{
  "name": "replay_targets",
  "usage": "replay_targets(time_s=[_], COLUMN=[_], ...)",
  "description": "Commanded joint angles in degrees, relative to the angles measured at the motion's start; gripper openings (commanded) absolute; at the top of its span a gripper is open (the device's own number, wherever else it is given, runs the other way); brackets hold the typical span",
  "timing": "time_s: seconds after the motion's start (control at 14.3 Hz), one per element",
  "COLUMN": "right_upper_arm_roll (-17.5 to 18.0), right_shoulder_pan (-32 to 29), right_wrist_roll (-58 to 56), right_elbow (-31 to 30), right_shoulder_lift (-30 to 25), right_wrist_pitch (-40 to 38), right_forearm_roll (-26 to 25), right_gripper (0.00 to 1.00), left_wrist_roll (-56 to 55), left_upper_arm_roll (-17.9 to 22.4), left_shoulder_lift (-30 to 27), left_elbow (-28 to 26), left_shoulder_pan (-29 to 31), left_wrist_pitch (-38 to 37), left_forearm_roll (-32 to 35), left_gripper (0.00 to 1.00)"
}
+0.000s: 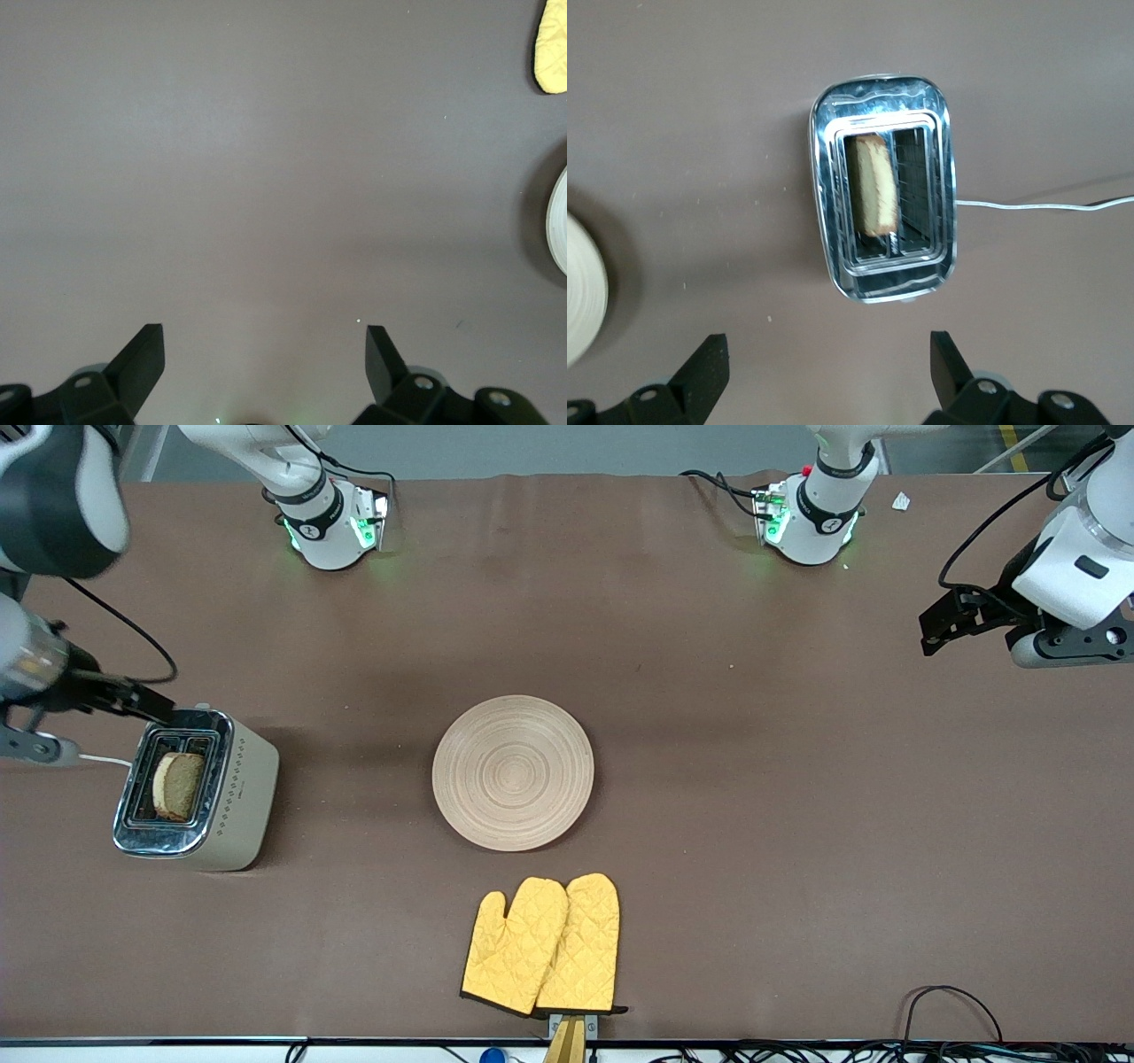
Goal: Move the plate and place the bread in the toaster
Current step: 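Open the right gripper and raise it away from the toaster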
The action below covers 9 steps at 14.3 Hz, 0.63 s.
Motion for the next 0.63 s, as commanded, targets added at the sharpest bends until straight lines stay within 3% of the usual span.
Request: replay_targets(time_s=[0.0,0.21,0.35,0.56], right_upper_arm_roll=[0.7,1.1,1.8,2.0], right_shoulder_pan=[-3.7,-5.1,-5.8,-5.6], right_wrist_roll=[-8.5,-11.9,-13.4,-14.0], right_elbow=[-2.6,-5.6,-5.4,-5.1], right_shoulder_lift=[-6.0,-10.4,-10.4,-10.5], right_wrist_pitch=[-2.5,-3.0,-2.4,-2.7], right_forearm_roll=[2.2,2.8,6.2,6.6], right_gripper=[1.00,1.00,1.00,1.00], left_wrist_roll=[0.6,0.6,0.6,0.6], left_upper_arm_roll=[0.0,0.0,0.0,0.0], left_shoulder_lift=[-0.3,-0.2,-0.2,-0.2], left_elbow=[-0.2,-0.1,0.0,0.1], left_shoulder_pan=[0.3,0.3,0.3,0.3], left_wrist_pitch=[0.5,0.5,0.5,0.5], left_forearm_roll=[-0.9,-0.9,-0.9,-0.9], left_gripper=[1.00,1.00,1.00,1.00])
